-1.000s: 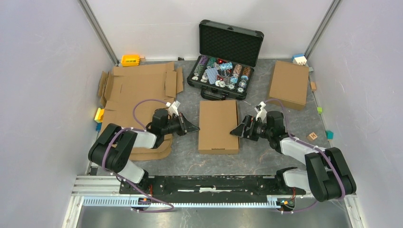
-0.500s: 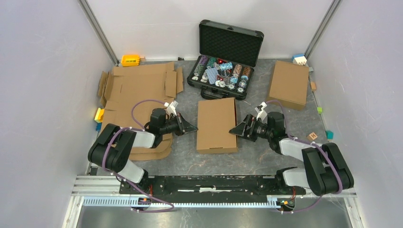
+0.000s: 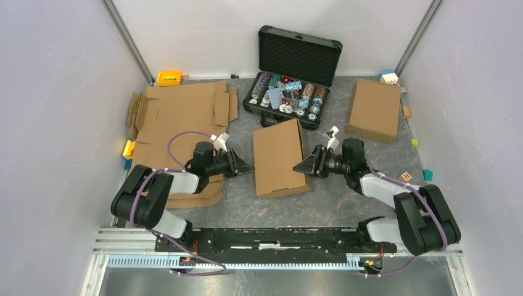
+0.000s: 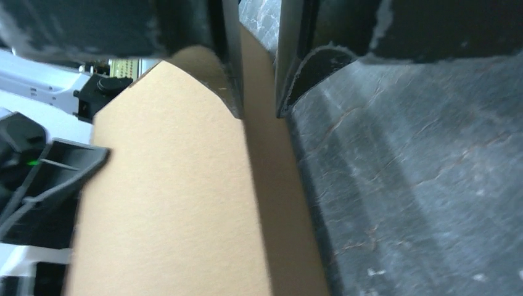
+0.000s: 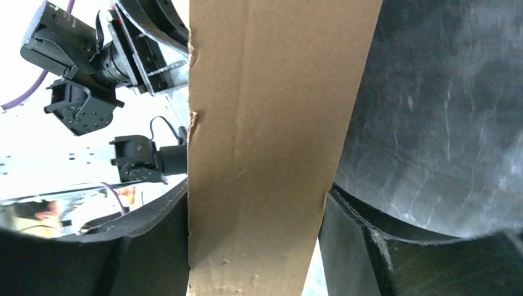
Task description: Fold the paper box
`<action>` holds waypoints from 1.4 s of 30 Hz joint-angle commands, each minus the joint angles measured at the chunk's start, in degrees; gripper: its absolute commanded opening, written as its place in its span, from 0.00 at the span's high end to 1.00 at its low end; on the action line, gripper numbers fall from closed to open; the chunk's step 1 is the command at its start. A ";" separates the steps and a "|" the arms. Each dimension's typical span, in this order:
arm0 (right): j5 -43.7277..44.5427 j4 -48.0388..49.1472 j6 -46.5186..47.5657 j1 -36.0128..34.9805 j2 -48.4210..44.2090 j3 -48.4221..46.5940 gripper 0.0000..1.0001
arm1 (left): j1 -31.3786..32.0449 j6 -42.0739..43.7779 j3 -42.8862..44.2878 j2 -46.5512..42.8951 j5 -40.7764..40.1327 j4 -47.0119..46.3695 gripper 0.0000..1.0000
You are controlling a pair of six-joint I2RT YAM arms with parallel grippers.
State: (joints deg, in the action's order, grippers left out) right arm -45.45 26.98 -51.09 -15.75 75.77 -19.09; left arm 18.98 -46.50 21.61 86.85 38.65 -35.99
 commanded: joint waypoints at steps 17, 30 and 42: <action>53.04 -41.30 59.93 -2.55 -18.47 -39.83 0.61 | 1.29 10.86 -9.66 -36.35 -6.93 6.09 0.51; 83.85 -18.48 107.33 -2.11 -17.22 -29.17 0.80 | 4.22 11.00 -11.21 -39.87 -6.90 6.20 0.51; 119.63 -29.36 101.43 -2.18 11.85 -52.90 0.65 | 5.00 13.75 -11.41 -44.97 -10.30 11.65 0.50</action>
State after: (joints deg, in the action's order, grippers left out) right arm 62.67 1.13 51.24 -17.74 83.99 -71.02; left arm 23.66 -36.32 10.31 41.54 29.95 -25.28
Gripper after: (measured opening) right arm 0.674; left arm 0.495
